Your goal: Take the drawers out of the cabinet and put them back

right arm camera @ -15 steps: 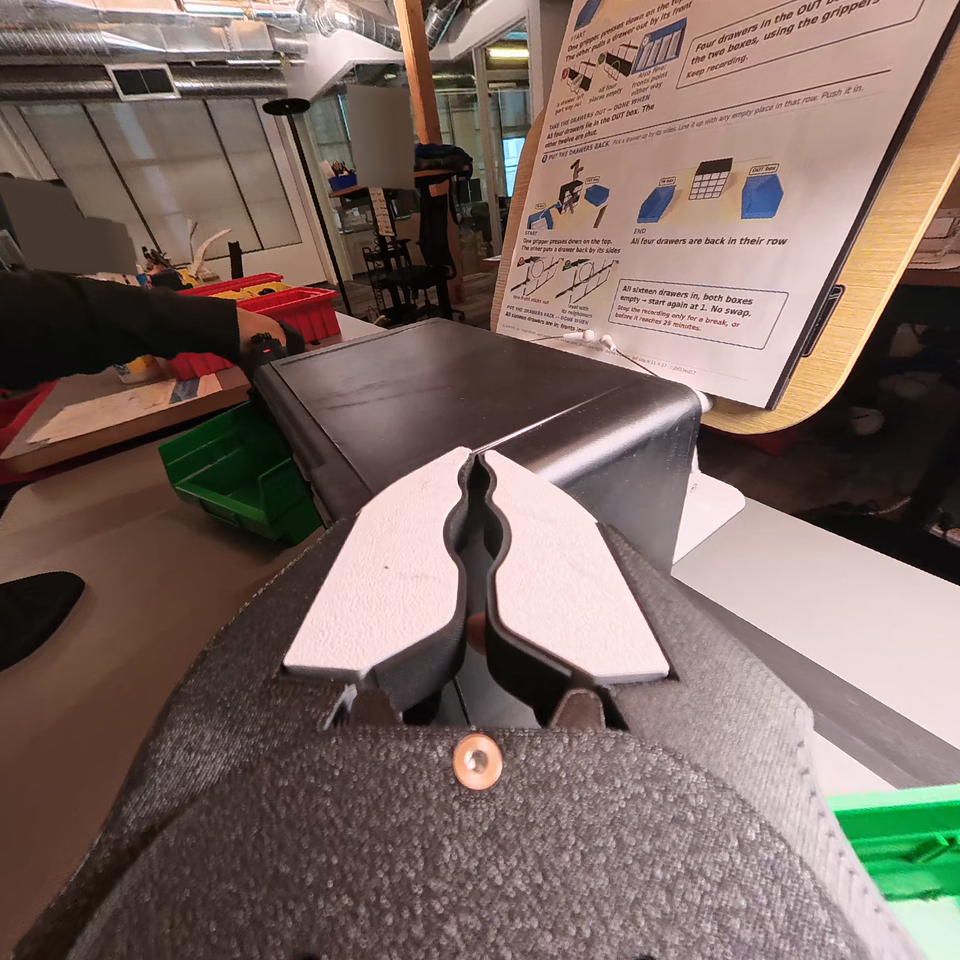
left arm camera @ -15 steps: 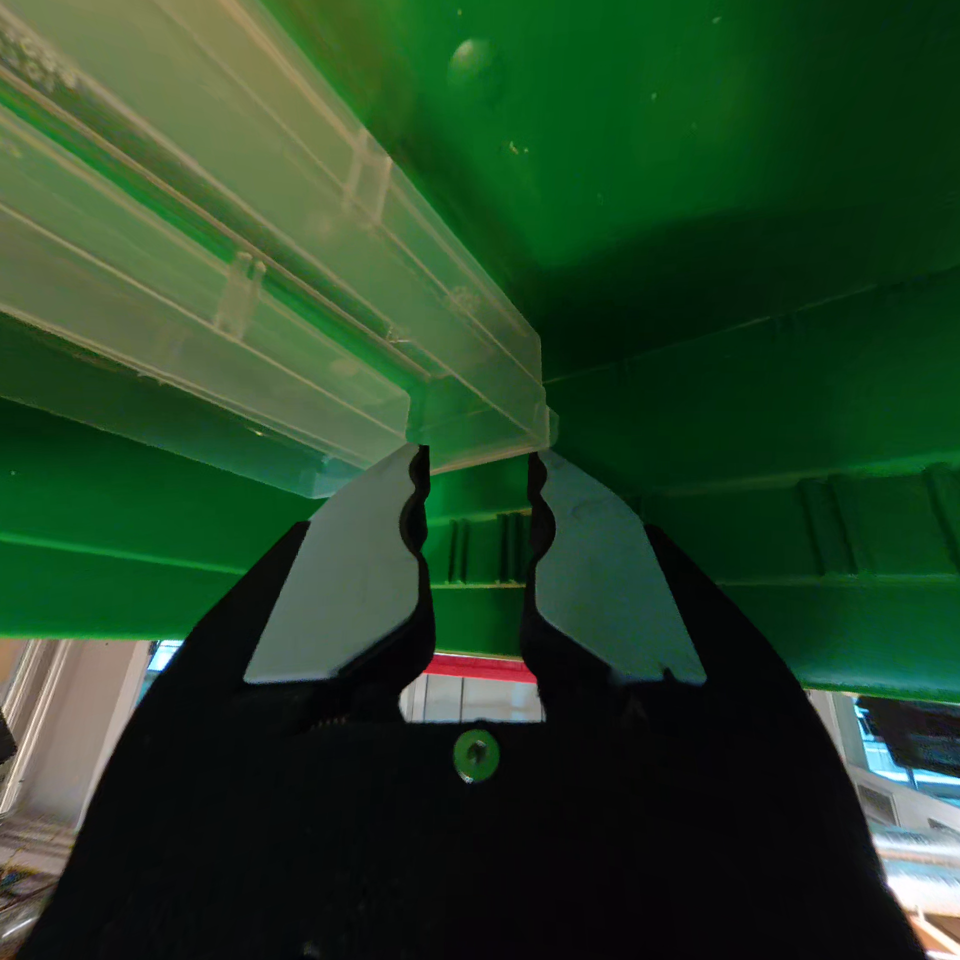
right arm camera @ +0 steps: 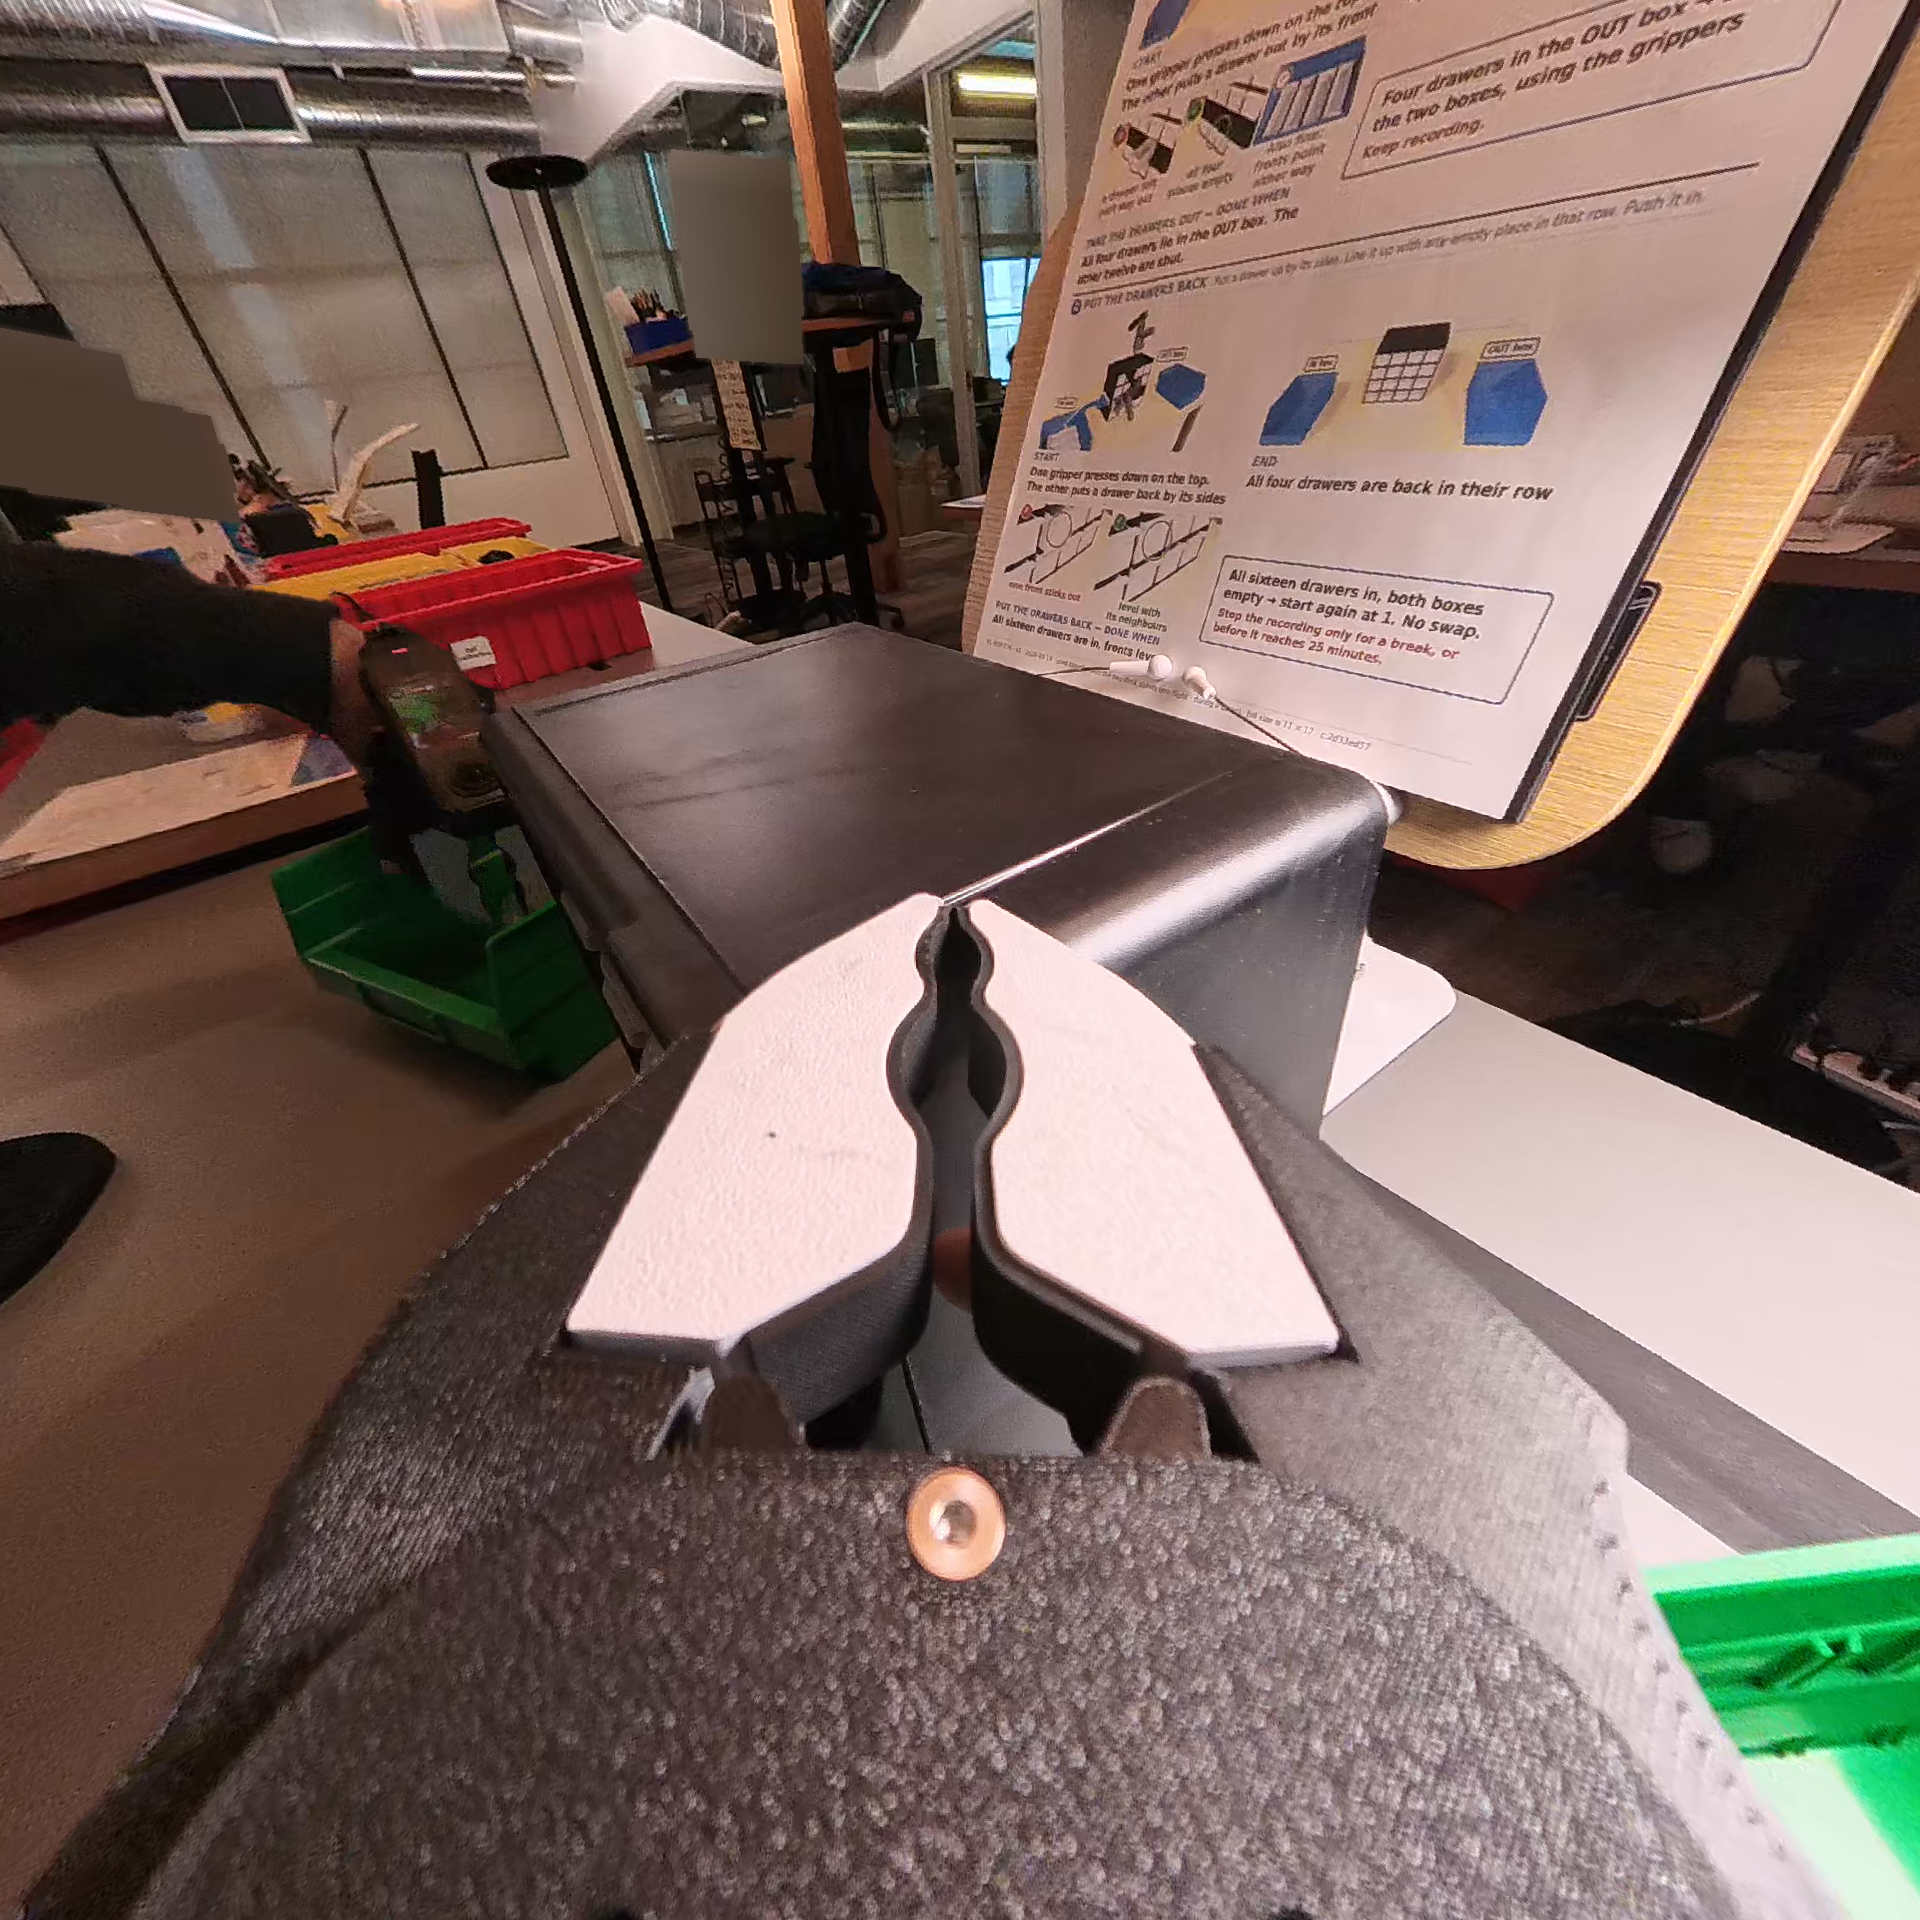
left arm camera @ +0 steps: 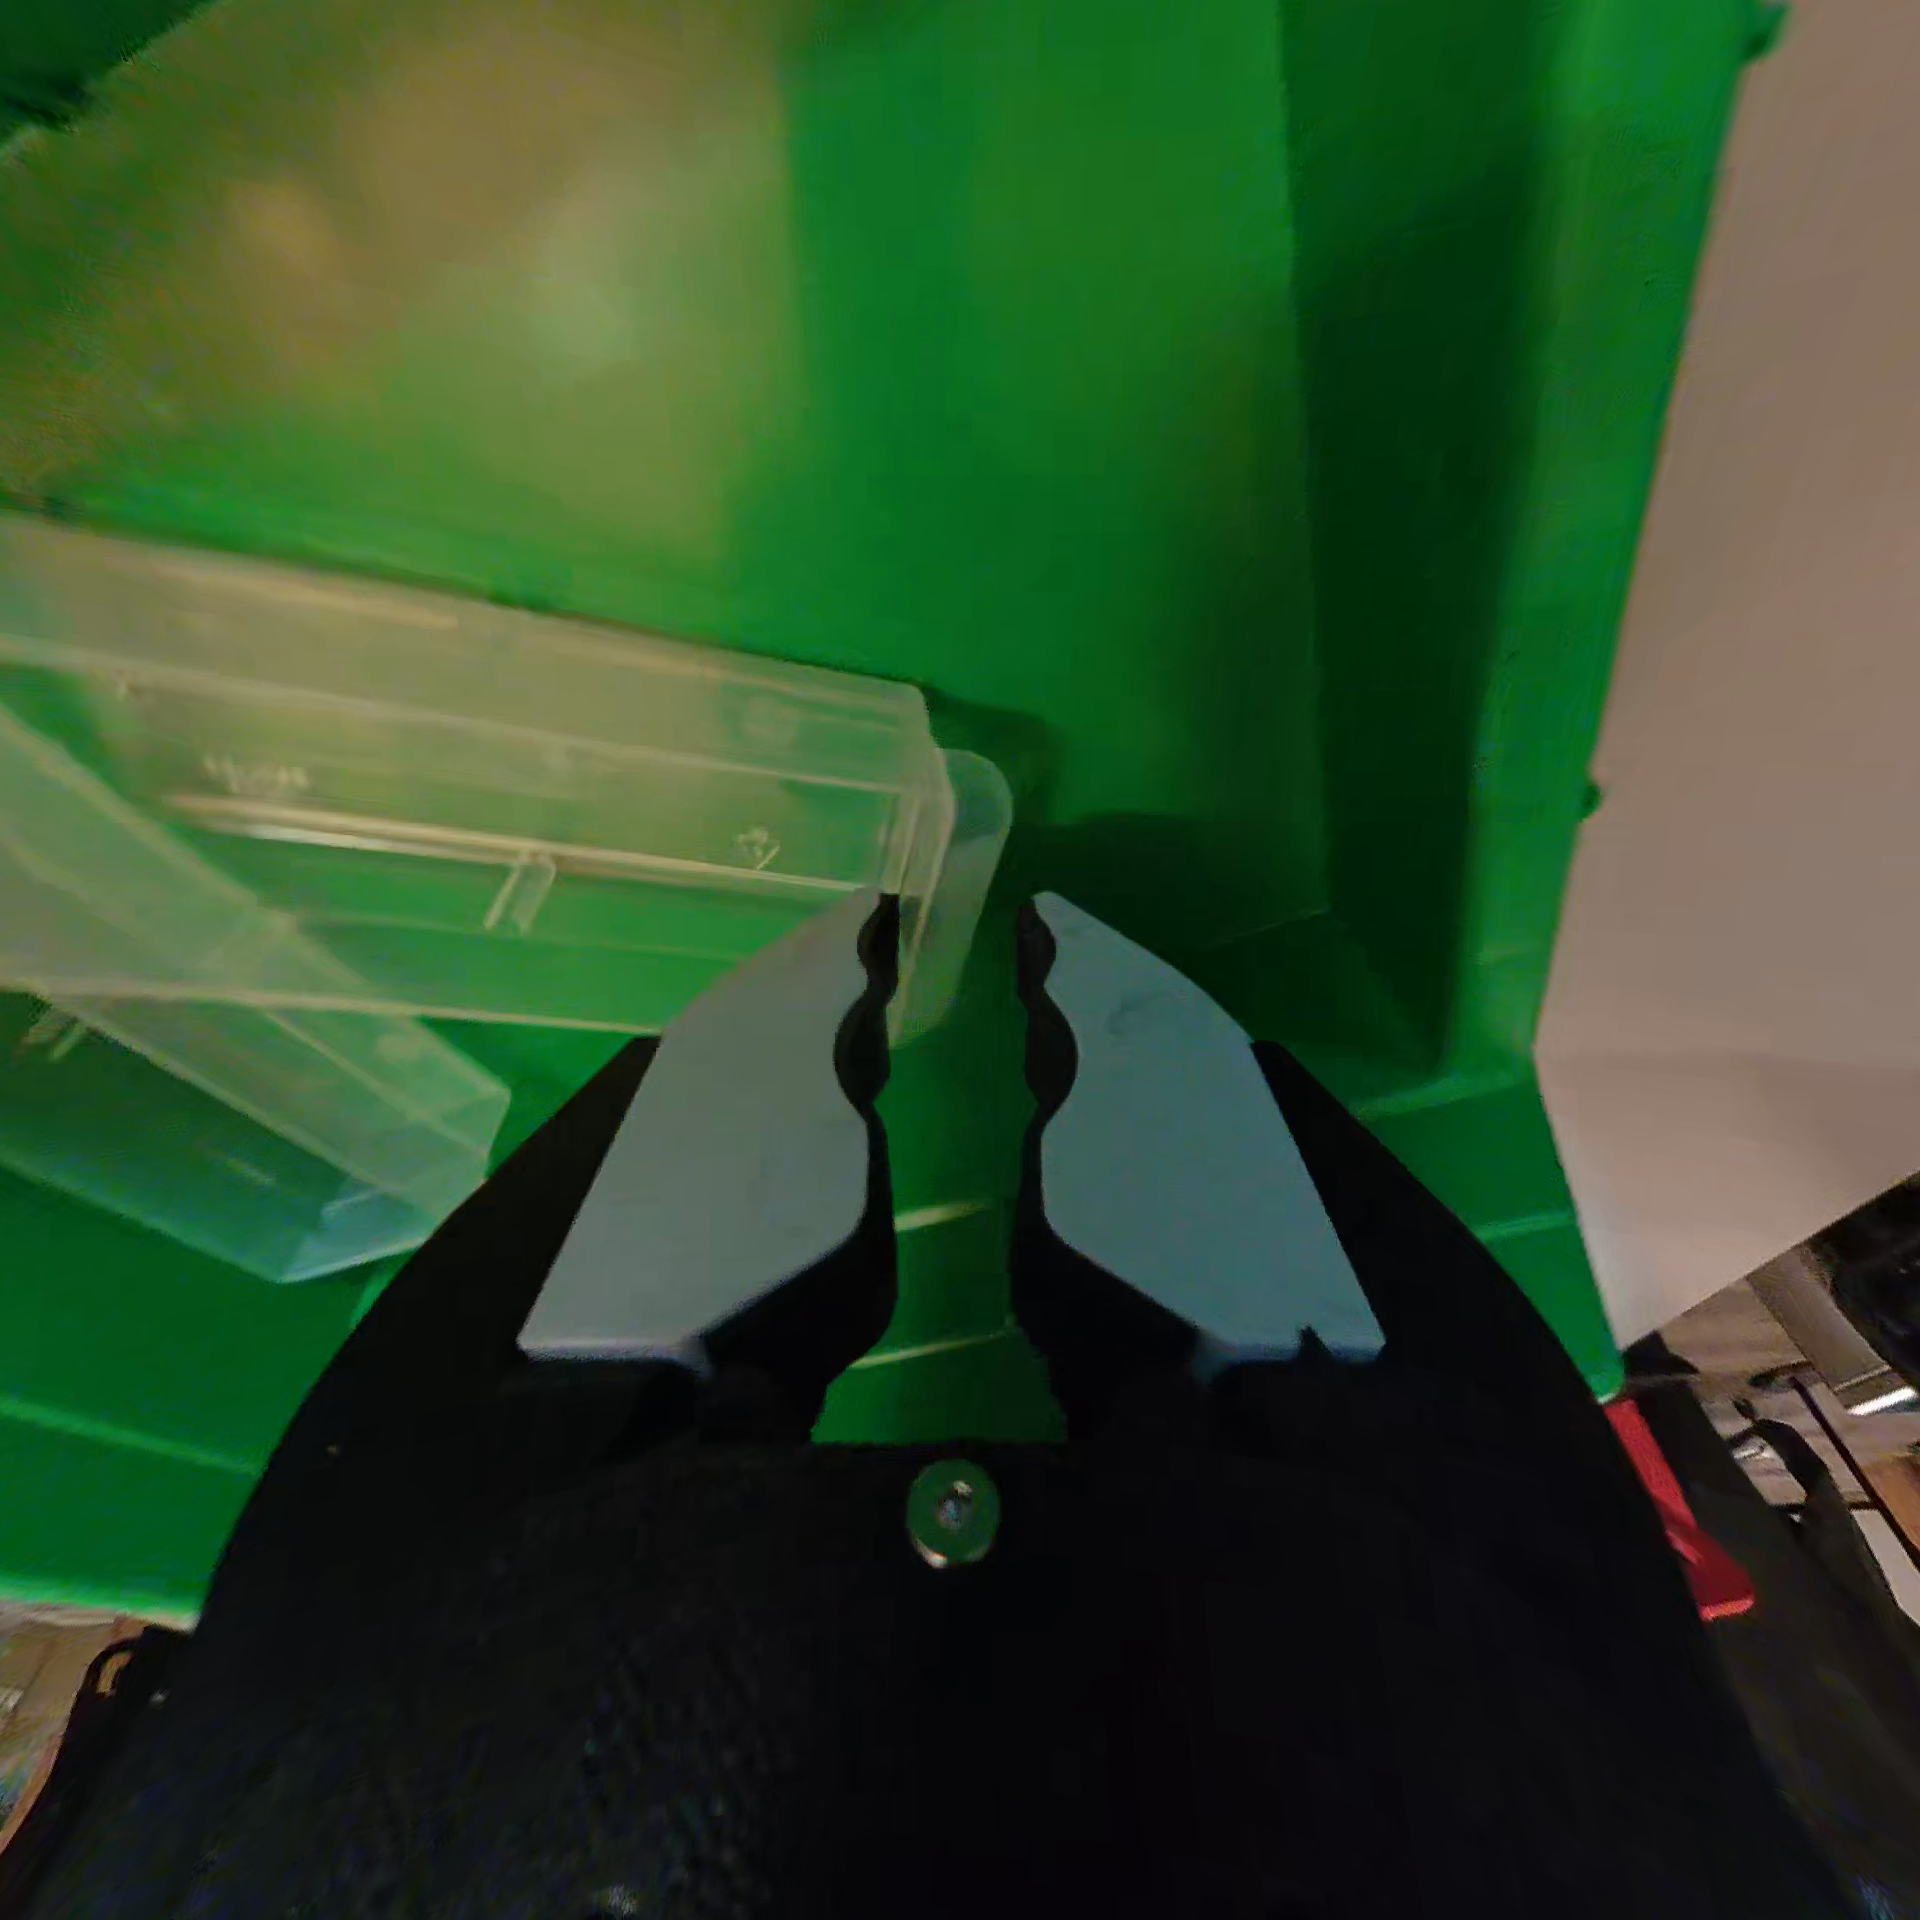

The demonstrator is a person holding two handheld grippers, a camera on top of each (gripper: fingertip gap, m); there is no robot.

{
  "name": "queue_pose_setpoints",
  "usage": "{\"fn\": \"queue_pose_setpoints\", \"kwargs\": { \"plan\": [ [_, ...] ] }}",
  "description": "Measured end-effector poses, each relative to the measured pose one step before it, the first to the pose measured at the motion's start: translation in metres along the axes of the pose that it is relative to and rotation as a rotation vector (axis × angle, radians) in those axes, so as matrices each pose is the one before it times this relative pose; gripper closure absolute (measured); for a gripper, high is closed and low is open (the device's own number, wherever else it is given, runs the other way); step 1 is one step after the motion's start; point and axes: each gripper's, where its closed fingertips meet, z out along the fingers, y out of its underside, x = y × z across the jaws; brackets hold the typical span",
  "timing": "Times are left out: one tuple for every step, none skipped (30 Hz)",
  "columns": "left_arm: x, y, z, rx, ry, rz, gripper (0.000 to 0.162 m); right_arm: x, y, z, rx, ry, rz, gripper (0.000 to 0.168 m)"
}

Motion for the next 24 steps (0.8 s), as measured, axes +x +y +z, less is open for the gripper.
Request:
{"fn": "queue_pose_setpoints", "kwargs": {
  "plan": [
    [0.00469, -0.00184, 0.00181, -0.0011, 0.0054, 0.0021, 0.137, 0.00005, 0.00001, -0.00009, -0.0005, 0.0023, -0.0024, 0.168],
    [0.00187, 0.00034, 0.00195, -0.0134, -0.0114, 0.0078, 0.132, -0.00002, 0.00007, 0.00012, -0.0005, 0.0008, -0.0005, 0.168],
    [-0.00126, 0.00283, 0.00179, -0.0292, -0.0290, 0.0169, 0.132, -0.00001, -0.00008, -0.00004, -0.0007, 0.0011, -0.0013, 0.168],
    [-0.00101, 0.00453, 0.00170, -0.0380, -0.0256, 0.0239, 0.131, 0.00005, 0.00006, -0.00009, -0.0010, 0.0017, -0.0021, 0.168],
    [0.00014, 0.00379, 0.00167, -0.0296, -0.0139, 0.0189, 0.130, 0.00005, 0.00005, 0.00003, -0.0010, 0.0013, -0.0022, 0.168],
    [0.00046, 0.00249, 0.00183, -0.0213, -0.0064, 0.0065, 0.129, -0.00003, -0.00004, 0.00003, -0.0011, 0.0010, -0.0017, 0.168],
    [0.00078, 0.00150, 0.00222, -0.0179, 0.0007, -0.0019, 0.129, -0.00003, 0.00007, -0.00001, -0.0011, 0.0014, -0.0022, 0.168],
    [0.00120, -0.00017, 0.00214, -0.0101, 0.0038, -0.0052, 0.129, 0.00007, 0.00006, 0.00000, -0.0010, 0.0019, -0.0025, 0.168],
    [0.00060, -0.00117, 0.00156, -0.0057, -0.0015, -0.0042, 0.131, -0.00006, 0.00003, -0.00002, -0.0014, 0.0025, -0.0029, 0.168],
    [-0.00010, -0.00127, 0.00077, -0.0047, -0.0072, -0.0022, 0.135, 0.00004, -0.00002, -0.00009, -0.0018, 0.0034, -0.0041, 0.168],
    [-0.00024, -0.00208, -0.00025, 0.0027, -0.0069, -0.0043, 0.141, 0.00000, 0.00010, -0.00013, -0.0018, 0.0033, -0.0048, 0.168],
    [-0.00013, -0.00299, -0.00089, 0.0135, -0.0050, -0.0100, 0.146, -0.00002, 0.00008, 0.00000, -0.0018, 0.0027, -0.0048, 0.168],
    [-0.00005, -0.00370, -0.00167, 0.0205, -0.0037, -0.0144, 0.146, -0.00008, 0.00002, -0.00003, -0.0014, 0.0020, -0.0035, 0.168],
    [-0.00051, -0.00413, -0.00228, 0.0253, -0.0066, -0.0166, 0.146, 0.00001, 0.00005, 0.00003, -0.0011, 0.0011, -0.0019, 0.168],
    [-0.00033, -0.00475, -0.00352, 0.0324, -0.0065, -0.0203, 0.147, -0.00001, -0.00005, -0.00007, -0.0003, 0.0001, -0.0010, 0.168],
    [0.00070, -0.00539, -0.00490, 0.0388, 0.0010, -0.0258, 0.147, 0.00001, 0.00002, 0.00008, -0.0002, 0.0000, -0.0007, 0.168],
    [0.00124, -0.00560, -0.00625, 0.0404, 0.0043, -0.0286, 0.147, -0.00003, 0.00007, -0.00007, -0.0005, 0.0001, -0.0006, 0.168],
    [0.00161, -0.00571, -0.00751, 0.0397, 0.0024, -0.0269, 0.147, 0.00000, 0.00003, 0.00007, -0.0010, 0.0007, -0.0013, 0.168],
    [0.00254, -0.00602, -0.00878, 0.0385, 0.0028, -0.0214, 0.147, -0.00001, -0.00003, -0.00003, -0.0012, 0.0014, -0.0025, 0.168],
    [0.00314, -0.00616, -0.01009, 0.0361, 0.0003, -0.0153, 0.147, -0.00008, 0.00009, 0.00002, -0.0013, 0.0016, -0.0029, 0.168],
    [0.00334, -0.00666, -0.01128, 0.0325, -0.0039, -0.0114, 0.147, -0.00005, -0.00002, -0.00004, -0.0013, 0.0012, -0.0023, 0.168],
    [0.00495, -0.00712, -0.01212, 0.0308, 0.0015, -0.0076, 0.147, 0.00006, 0.00008, 0.00000, -0.0013, 0.0015, -0.0020, 0.168],
    [0.00714, -0.00831, -0.01286, 0.0331, 0.0102, -0.0038, 0.147, -0.00007, -0.00003, -0.00003, -0.0012, 0.0012, -0.0020, 0.168],
    [0.00880, -0.00961, -0.01308, 0.0367, 0.0165, -0.0003, 0.147, 0.00000, 0.00002, 0.00004, -0.0009, 0.0013, -0.0013, 0.168]
  ]
}}
